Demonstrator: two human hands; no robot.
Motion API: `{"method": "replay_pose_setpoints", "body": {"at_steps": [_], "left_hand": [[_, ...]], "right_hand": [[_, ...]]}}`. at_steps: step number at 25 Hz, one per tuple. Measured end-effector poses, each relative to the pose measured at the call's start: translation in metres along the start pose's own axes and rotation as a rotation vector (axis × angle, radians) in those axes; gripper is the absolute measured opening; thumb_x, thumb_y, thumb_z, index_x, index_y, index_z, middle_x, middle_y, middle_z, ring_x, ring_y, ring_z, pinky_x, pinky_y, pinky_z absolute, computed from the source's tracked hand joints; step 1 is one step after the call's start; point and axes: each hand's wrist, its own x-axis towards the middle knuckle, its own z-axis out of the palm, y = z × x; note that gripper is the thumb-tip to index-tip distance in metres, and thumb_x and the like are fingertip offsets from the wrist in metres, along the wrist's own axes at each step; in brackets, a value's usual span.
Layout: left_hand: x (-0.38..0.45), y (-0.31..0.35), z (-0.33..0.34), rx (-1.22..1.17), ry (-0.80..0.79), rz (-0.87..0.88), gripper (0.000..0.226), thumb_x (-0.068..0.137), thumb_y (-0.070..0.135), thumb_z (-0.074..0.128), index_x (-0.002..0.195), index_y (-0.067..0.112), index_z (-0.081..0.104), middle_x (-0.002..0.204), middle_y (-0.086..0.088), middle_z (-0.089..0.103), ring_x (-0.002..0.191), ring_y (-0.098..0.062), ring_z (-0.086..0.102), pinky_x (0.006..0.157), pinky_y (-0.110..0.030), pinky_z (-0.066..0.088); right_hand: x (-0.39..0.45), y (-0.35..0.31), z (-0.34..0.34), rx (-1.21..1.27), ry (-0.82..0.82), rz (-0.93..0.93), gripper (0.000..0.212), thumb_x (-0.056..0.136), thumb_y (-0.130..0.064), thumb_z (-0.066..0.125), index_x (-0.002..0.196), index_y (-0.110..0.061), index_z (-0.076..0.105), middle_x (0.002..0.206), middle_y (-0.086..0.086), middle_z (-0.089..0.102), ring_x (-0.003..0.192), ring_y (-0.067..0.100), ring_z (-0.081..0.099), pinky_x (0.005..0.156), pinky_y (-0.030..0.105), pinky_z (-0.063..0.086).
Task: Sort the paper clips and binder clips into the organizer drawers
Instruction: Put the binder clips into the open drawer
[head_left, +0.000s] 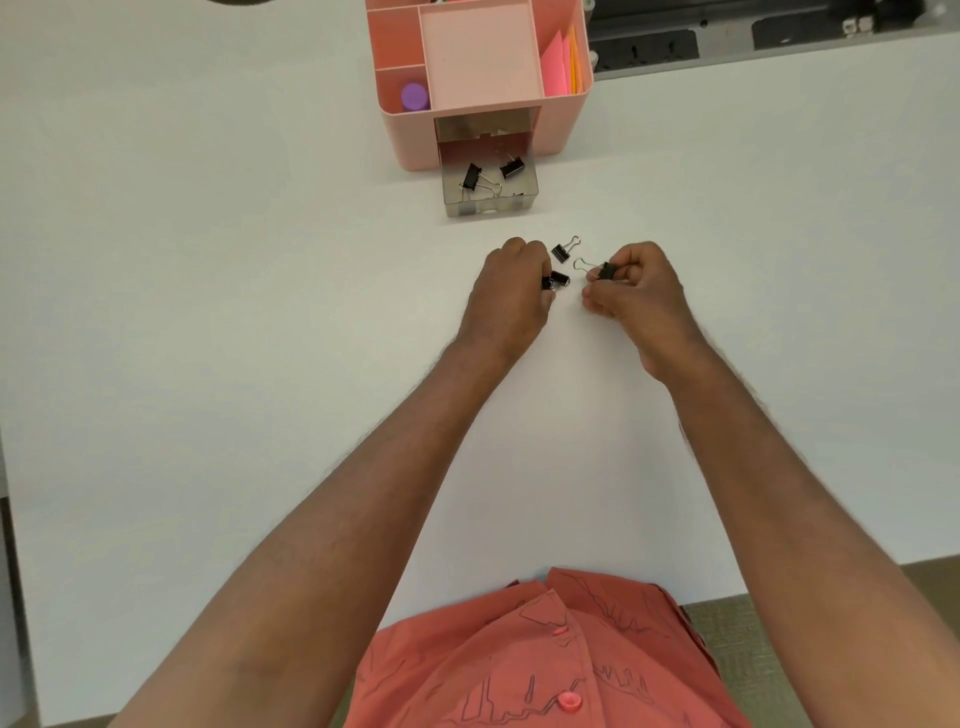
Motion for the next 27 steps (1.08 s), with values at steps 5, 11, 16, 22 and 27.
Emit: {"method": "replay_pose_setpoints", "body": {"at_steps": [5,11,16,22,27], "left_hand": [[-0.004,-0.003,-0.003,-0.073,0.013,0.008,0.019,0.084,-0.001,0.060,0.095,0.014,0.058,0.092,0.000,0.060,0.085,-0.021,0.053,0.065,-0.031,0.040],[-0.011,-0.011,-0.006,-0.292,0.025,-0.037,0.013,0.087,0.002,0.066,0.091,0.013,0.062,0.088,0.002,0.065,0.078,-0.014,0.058,0.069,-0.032,0.052],[-0.022,-0.021,-0.017,-0.503,0.073,-0.216,0.011,0.088,0.009,0.076,0.094,0.014,0.068,0.082,0.009,0.067,0.070,0.003,0.060,0.066,-0.010,0.048],[-0.018,-0.016,-0.055,-0.754,0.204,-0.231,0.015,0.087,0.003,0.072,0.099,0.011,0.072,0.088,-0.007,0.074,0.084,-0.026,0.073,0.082,-0.036,0.062],[0.019,-0.021,-0.083,-0.579,0.404,-0.178,0.017,0.086,0.003,0.068,0.094,0.018,0.071,0.089,0.008,0.071,0.079,-0.006,0.066,0.078,-0.021,0.058]], "right_hand": [[-0.008,0.003,0.008,0.105,-0.048,0.035,0.027,0.084,0.000,0.063,0.104,-0.014,0.054,0.088,0.000,0.060,0.078,0.014,0.061,0.080,0.034,0.057],[-0.010,0.002,0.031,-0.480,-0.078,-0.195,0.026,0.092,-0.022,0.069,0.117,-0.026,0.072,0.113,-0.003,0.064,0.091,0.006,0.066,0.085,0.020,0.054],[-0.012,-0.006,0.034,-0.293,-0.166,-0.109,0.010,0.095,-0.019,0.072,0.104,-0.015,0.073,0.094,0.004,0.074,0.078,0.011,0.070,0.084,0.033,0.063],[-0.006,-0.049,0.041,0.021,-0.301,-0.068,0.014,0.095,-0.011,0.072,0.108,-0.007,0.071,0.097,0.011,0.074,0.092,0.020,0.075,0.087,0.032,0.062],[0.020,-0.090,0.052,-0.136,-0.150,-0.263,0.009,0.096,-0.010,0.067,0.104,-0.013,0.069,0.096,0.009,0.074,0.086,0.015,0.075,0.080,0.030,0.063]]}}
